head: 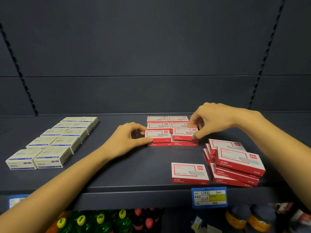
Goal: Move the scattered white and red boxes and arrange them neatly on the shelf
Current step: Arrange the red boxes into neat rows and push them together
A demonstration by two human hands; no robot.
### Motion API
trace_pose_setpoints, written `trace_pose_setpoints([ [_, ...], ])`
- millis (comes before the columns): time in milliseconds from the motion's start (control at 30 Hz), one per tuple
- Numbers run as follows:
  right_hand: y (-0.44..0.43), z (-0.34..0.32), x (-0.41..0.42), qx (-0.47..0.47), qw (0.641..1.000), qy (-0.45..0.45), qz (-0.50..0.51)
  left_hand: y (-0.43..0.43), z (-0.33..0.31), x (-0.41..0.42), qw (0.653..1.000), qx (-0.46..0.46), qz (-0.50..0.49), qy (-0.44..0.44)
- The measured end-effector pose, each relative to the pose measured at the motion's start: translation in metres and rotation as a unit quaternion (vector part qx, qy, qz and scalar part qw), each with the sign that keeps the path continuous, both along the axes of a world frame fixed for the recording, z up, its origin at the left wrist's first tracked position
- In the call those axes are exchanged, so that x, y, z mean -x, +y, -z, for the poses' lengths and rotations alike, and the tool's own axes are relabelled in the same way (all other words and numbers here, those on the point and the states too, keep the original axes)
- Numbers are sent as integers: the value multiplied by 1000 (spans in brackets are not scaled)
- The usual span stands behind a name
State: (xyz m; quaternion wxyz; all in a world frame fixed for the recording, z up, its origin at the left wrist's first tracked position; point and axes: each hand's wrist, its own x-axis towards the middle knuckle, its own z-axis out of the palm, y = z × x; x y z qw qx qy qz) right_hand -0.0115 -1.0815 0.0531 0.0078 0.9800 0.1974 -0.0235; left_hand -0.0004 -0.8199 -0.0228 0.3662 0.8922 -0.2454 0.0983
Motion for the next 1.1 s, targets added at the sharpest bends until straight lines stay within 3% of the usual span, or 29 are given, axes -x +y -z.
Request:
trace_pose_setpoints([
  [233,2,4,-3,-9,1000,0,0,-3,3,2,1000,4,-12,-12],
  [367,-3,1,7,-43,999,-13,-7,-5,0,15,995,-11,-34,-96],
  [467,-15,-6,24,-104,994,-16,-13,-11,-5,37,990,-25,30,-136],
  [567,-30,-10,45,-162,986,-10,-33,-19,-4,60,987,-40,109,-108],
  [800,-66,-14,88,-204,978,0,-43,-33,2,74,980,-102,157,-66],
  [1100,-69,0,129,-165,983,-80,-17,-13,2,69,991,-55,115,-47],
])
